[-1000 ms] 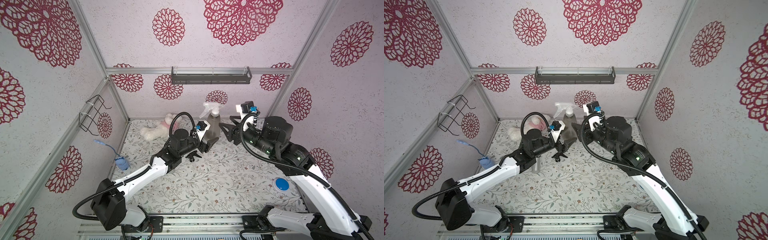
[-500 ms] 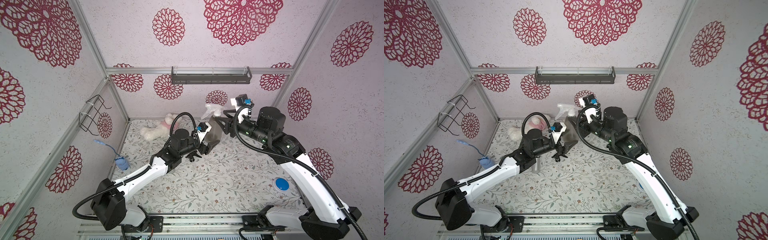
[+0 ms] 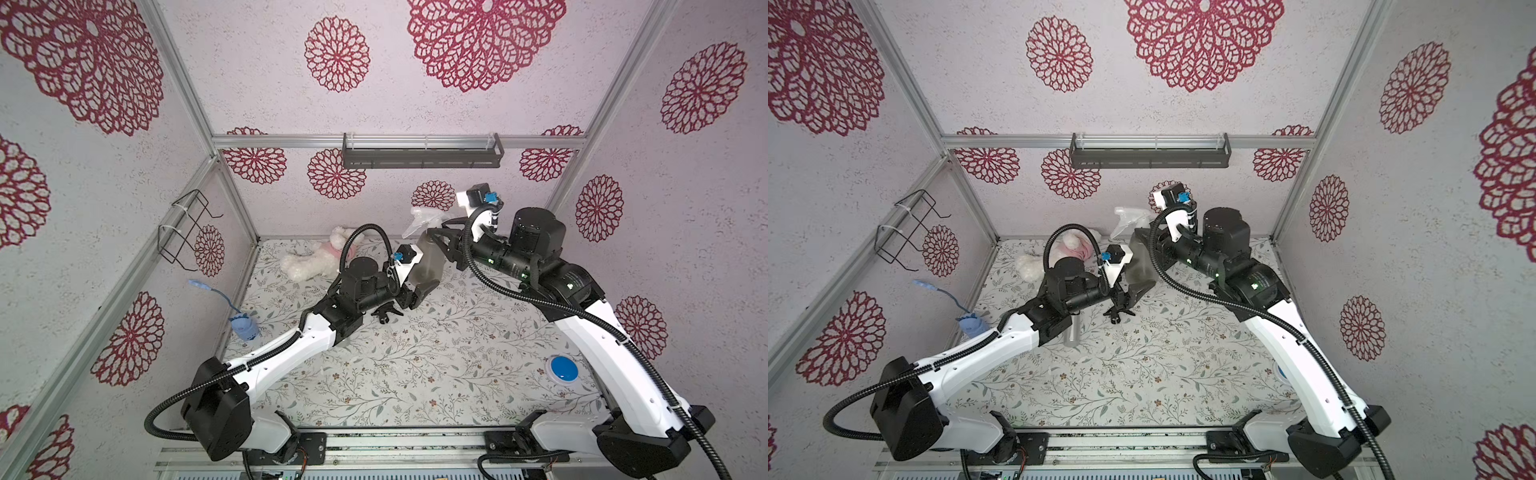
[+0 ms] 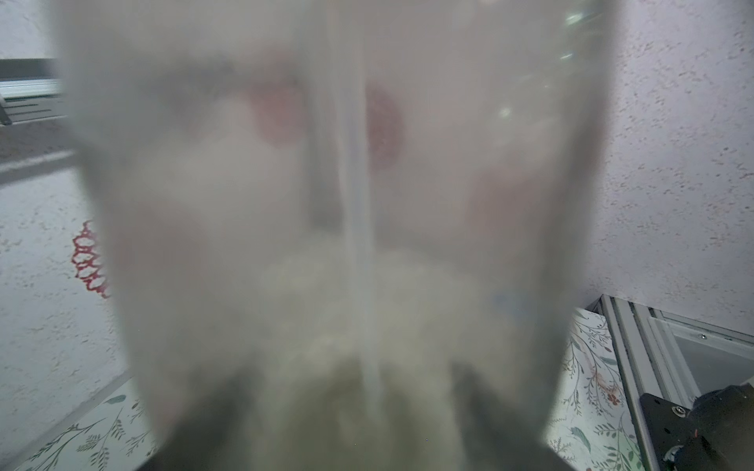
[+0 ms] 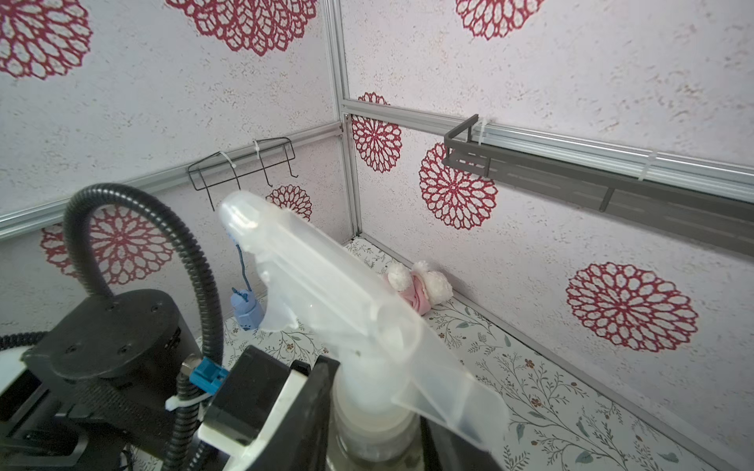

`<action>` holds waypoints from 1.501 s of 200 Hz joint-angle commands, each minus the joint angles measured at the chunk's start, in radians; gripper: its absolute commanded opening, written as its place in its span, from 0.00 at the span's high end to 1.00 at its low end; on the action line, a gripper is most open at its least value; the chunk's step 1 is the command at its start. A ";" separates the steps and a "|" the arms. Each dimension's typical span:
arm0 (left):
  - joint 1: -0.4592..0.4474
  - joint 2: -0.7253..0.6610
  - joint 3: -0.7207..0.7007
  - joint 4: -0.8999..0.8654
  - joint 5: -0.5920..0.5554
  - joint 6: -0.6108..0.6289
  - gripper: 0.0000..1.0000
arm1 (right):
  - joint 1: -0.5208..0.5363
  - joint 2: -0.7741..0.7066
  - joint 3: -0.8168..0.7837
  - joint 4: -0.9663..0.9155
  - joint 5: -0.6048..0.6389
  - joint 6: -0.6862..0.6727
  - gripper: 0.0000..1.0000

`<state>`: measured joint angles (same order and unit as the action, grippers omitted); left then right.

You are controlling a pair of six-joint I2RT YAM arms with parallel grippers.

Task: Attach spray nozzles to spray bottles
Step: Screw the spray nozzle on the spray bottle.

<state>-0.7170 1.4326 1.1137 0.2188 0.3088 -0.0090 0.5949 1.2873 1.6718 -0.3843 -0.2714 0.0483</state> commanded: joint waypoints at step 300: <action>0.008 0.025 0.092 -0.031 0.034 0.002 0.52 | 0.017 -0.083 -0.005 -0.005 0.135 -0.007 0.31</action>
<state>-0.7170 1.4921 1.2030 0.2020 0.2668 -0.0120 0.6415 1.1797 1.6085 -0.3519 0.0177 0.0956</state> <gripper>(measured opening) 0.771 0.684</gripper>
